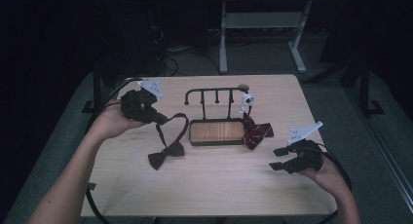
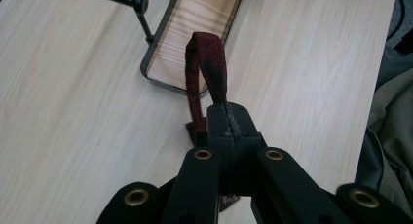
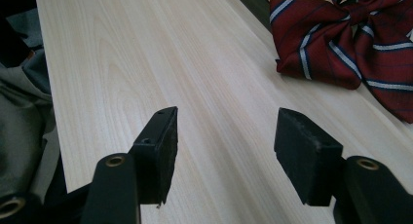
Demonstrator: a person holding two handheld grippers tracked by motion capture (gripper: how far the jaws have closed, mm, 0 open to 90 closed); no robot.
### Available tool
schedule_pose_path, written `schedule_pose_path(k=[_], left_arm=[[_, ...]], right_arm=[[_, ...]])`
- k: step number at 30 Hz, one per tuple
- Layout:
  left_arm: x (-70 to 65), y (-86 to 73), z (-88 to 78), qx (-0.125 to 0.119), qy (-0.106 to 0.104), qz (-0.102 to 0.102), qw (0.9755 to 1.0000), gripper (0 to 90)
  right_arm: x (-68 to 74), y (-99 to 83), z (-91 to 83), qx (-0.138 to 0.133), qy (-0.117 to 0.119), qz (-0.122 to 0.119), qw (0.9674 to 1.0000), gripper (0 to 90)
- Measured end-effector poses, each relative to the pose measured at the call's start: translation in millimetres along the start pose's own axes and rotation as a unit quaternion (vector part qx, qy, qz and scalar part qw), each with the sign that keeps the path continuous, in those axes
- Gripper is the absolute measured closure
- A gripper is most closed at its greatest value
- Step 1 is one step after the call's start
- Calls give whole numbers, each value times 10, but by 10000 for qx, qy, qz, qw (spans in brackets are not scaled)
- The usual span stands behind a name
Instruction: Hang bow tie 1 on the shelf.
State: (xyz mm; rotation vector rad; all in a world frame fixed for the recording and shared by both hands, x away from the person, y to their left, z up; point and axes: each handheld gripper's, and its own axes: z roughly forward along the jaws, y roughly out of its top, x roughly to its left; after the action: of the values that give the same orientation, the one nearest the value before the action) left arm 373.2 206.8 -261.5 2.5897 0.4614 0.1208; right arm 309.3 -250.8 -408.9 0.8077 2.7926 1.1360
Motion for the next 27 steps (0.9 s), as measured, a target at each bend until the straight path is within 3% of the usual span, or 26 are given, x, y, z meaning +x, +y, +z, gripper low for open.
schedule_pose_path(k=[12,27], left_arm=[[55,152,-111,-65,50,24,10000,900],[152,236,-93,-12,48,-4,10000,900]], right_arm=[[-2,-1,6,-2,23,-23,10000,409],[-20,-11,-5,-30,60,-36,10000,409]])
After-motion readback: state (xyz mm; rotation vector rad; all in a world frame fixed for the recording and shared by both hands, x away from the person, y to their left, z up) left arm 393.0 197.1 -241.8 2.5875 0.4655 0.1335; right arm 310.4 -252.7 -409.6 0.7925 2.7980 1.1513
